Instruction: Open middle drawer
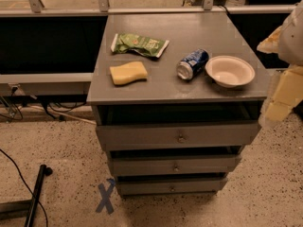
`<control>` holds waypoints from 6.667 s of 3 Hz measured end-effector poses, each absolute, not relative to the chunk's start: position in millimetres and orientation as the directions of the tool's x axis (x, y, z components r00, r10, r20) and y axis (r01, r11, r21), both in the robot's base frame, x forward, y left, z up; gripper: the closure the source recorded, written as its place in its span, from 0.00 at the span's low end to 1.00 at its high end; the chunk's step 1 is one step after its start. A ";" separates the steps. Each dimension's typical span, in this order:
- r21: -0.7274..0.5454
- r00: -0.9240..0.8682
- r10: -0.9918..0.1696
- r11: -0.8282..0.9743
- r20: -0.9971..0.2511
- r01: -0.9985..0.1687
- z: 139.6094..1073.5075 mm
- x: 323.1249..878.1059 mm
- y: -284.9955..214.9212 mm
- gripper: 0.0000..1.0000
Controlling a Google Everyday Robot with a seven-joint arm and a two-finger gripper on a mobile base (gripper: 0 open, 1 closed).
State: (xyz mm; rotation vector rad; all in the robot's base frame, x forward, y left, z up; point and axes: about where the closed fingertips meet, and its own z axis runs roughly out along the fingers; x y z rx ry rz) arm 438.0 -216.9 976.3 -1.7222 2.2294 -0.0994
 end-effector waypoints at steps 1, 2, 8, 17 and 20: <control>-0.263 -0.218 -0.950 0.274 -0.225 -0.925 976.2 433.1 -220.2 0.00; -0.242 -0.231 -0.919 0.315 -0.320 -0.918 928.7 405.8 -252.8 0.00; -0.290 -0.131 -0.858 0.305 -0.496 -0.907 709.9 328.9 -207.4 0.00; -0.482 0.165 -0.944 -0.007 -0.286 -0.876 541.0 455.7 -255.9 0.00; -0.482 0.131 -0.944 0.032 -0.301 -0.876 478.5 492.8 -268.2 0.00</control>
Offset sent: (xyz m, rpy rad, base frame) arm -0.0800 -0.1285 -0.1454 0.4695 -0.1412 -0.2287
